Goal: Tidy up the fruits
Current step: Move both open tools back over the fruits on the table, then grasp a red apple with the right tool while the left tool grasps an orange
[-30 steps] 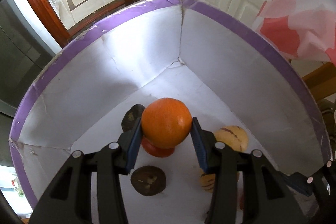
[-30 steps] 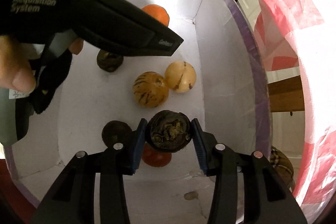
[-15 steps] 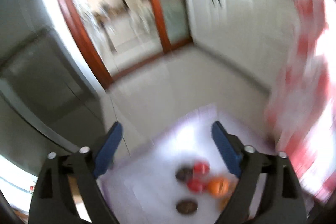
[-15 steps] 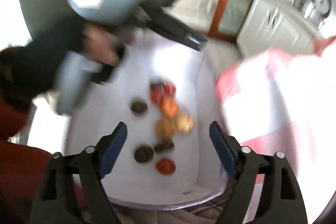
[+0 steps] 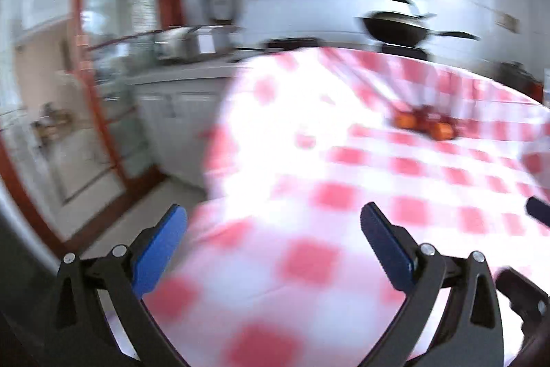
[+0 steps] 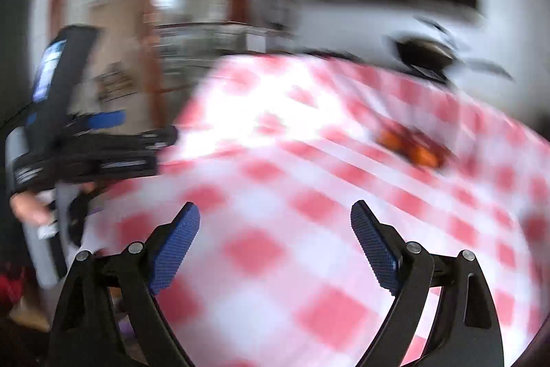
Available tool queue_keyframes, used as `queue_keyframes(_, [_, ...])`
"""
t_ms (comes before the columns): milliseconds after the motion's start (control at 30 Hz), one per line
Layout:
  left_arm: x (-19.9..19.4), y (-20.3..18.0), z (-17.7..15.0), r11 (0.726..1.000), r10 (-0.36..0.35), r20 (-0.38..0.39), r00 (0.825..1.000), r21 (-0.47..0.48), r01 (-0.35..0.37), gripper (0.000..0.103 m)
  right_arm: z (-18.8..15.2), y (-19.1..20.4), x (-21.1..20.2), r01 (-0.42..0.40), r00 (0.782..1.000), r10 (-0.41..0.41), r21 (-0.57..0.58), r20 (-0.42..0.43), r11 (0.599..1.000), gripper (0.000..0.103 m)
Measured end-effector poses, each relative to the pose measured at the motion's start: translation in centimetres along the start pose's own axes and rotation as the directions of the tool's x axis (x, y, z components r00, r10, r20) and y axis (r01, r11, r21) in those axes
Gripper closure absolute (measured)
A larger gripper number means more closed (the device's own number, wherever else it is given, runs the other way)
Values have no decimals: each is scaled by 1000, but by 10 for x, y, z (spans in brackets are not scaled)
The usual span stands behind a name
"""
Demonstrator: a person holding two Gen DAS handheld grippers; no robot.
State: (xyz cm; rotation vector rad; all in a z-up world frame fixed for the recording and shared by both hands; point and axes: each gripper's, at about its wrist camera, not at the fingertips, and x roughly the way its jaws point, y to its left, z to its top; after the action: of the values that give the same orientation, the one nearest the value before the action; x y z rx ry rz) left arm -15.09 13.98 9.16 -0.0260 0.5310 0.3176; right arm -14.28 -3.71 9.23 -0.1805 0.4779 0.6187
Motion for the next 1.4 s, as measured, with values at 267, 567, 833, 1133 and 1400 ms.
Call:
queue_keyframes(267, [123,-171,47,984,-171,-54,984,38,173,2,-15,-147,25,236,972,-219,274,-90,932,16])
queue_keyframes(567, [208,-235,82,962,-229,-93,969,-172,211,2,-10,-236,36,283,956,-289,453,-58,845,16])
queue_keyframes(833, [212,-224,74,936,-323,-65,944,-166,309,2,-22,-283,80,296,955,-251,580,-158,759,16])
queue_keyframes(1133, [231,-203,71,898,-391,-131,911,-271,347,2,33,-317,181,331,943,-235,578,-236,746,16])
queue_keyframes(1400, [244,-190,69,878,-395,-161,905,-358,319,2,78,-332,254,407,905,-245,538,-349,738,16])
